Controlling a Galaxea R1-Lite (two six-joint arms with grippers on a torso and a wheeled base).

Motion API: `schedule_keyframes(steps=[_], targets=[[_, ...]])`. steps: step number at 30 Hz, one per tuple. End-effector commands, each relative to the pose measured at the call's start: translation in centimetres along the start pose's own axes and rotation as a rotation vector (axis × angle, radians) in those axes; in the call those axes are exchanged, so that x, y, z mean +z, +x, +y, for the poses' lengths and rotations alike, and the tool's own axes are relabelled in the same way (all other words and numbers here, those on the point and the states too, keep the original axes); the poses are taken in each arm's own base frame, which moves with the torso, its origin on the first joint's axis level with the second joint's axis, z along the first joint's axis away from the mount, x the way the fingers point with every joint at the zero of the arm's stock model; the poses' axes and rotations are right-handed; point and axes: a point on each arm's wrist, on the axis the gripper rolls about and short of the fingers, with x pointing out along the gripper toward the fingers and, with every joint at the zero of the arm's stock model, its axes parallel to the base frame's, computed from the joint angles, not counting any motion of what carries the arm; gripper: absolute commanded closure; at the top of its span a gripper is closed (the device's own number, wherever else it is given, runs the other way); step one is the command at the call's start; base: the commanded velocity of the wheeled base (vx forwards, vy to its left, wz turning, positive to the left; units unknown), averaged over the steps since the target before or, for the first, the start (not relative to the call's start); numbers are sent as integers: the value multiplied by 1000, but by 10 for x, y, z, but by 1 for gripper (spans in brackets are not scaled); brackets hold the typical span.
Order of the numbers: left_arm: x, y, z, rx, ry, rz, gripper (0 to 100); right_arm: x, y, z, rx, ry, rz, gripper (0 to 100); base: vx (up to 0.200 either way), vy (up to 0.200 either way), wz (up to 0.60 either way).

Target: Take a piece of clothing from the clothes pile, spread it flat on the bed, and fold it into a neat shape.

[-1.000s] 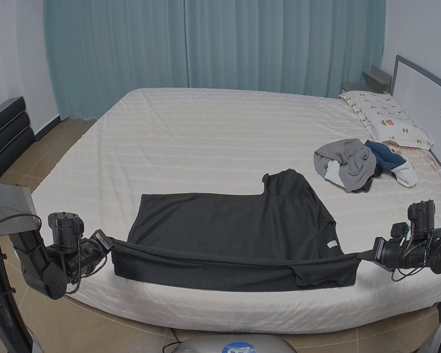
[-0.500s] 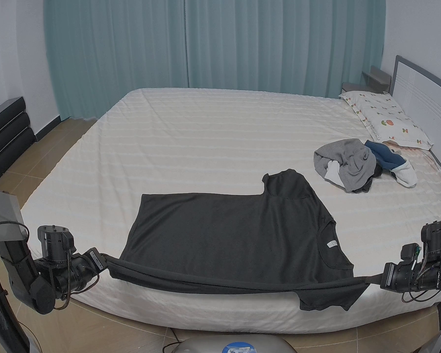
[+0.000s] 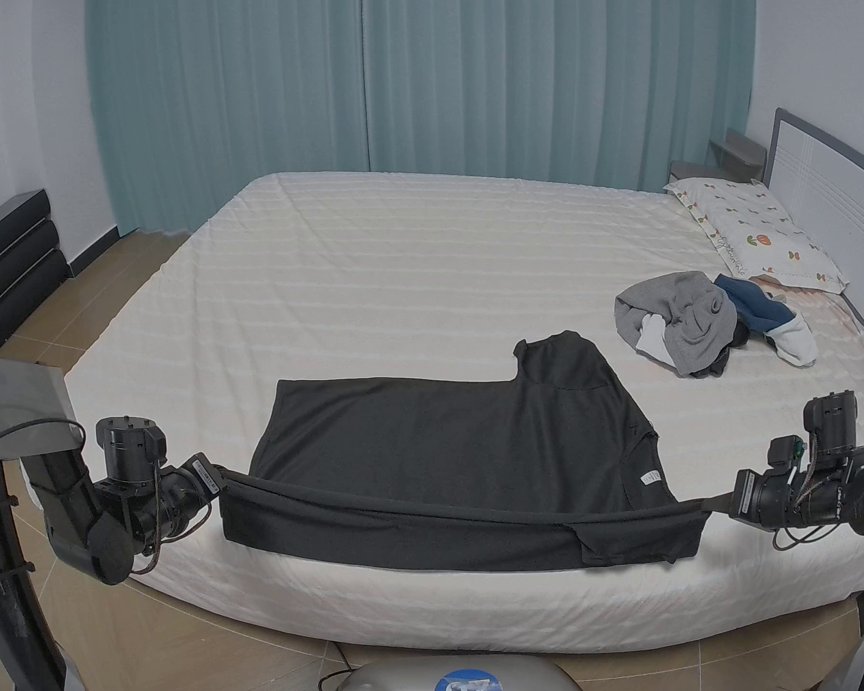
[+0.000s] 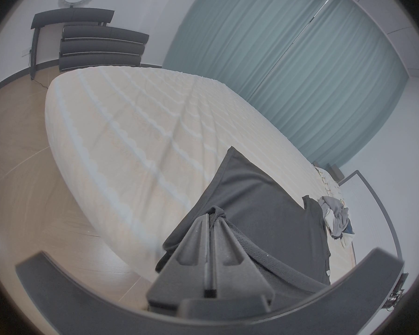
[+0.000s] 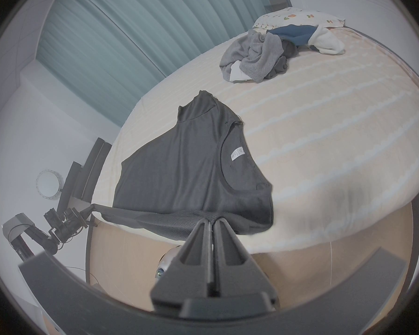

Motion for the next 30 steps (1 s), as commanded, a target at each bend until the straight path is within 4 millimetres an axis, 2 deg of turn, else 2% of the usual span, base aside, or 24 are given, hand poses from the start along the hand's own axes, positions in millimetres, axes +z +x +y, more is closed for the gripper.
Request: schedule_keyframes(steps=[1,13,21,28,29,30], targets=[[-7,35,5,19,-16,22,100,12,39,-8,-17,16,51,100,0,0,0],[-12,76,8,15,-15,18,100,27,86,-12,-11,14,75,100,0,0,0],[-12,83,7,6,-30,12,100,36,103,-16,-10,19,63,100,0,0,0],[-10,87,5,4,-44,10,100,42,109,-15,-6,52,50,100,0,0,0],[-10,88,6,6,-44,12,100,42,109,-15,-6,57,50,0,0,0,0],[-10,89,6,5,-45,11,100,42,109,-15,-4,57,50,0,0,0,0]])
